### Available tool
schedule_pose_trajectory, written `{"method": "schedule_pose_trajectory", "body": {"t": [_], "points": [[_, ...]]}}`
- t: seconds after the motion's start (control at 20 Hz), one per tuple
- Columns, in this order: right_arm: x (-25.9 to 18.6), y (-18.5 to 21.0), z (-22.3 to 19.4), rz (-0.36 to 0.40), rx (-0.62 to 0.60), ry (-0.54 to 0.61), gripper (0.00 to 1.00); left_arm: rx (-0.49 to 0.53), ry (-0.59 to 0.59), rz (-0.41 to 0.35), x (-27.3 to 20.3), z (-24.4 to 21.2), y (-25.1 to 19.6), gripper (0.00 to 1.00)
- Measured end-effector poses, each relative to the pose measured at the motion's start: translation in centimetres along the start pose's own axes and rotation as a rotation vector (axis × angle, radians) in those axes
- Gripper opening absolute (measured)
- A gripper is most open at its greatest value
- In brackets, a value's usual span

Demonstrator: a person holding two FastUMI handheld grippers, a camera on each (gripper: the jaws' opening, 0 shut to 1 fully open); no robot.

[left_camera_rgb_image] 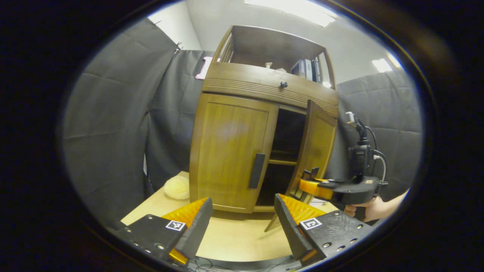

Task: Open the right door of the double-door shoe cabinet with the right hand, and open the left door with the left hand.

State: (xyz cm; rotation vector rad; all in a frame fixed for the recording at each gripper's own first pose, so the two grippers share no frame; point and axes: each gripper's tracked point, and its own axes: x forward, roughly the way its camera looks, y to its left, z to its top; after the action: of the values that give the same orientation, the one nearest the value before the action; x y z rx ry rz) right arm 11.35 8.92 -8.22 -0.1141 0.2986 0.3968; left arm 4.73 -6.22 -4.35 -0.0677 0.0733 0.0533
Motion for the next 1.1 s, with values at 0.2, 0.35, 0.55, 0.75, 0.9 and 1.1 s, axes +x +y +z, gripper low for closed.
{"method": "schedule_pose_trajectory", "body": {"t": [0.2,0.35,0.55,0.75,0.9,1.1], "points": [[-2.1,-0.7,-0.9,0.057,0.012,-0.011,0.12,0.0,-0.017,0.05,2.0,1.2,0.3,0.95],[-3.4,-1.3,-1.1,0.091,0.011,-0.015,0.12,0.007,-0.017,0.077,2.3,1.5,0.4,0.95],[-5.4,-2.4,-1.6,0.142,0.015,-0.031,0.12,0.044,-0.022,0.126,2.1,1.4,0.1,0.95],[-7.3,-3.7,-2.1,0.166,0.023,-0.075,0.09,0.071,-0.048,0.154,1.8,1.1,-1.1,0.95],[-8.4,-5.0,-2.4,0.159,0.034,-0.064,0.15,0.04,-0.058,0.143,1.9,1.2,-1.2,0.96],[-9.9,-6.7,-2.8,0.161,0.044,-0.058,0.12,0.051,-0.065,0.155,1.1,0.9,-2.9,0.96]]}}
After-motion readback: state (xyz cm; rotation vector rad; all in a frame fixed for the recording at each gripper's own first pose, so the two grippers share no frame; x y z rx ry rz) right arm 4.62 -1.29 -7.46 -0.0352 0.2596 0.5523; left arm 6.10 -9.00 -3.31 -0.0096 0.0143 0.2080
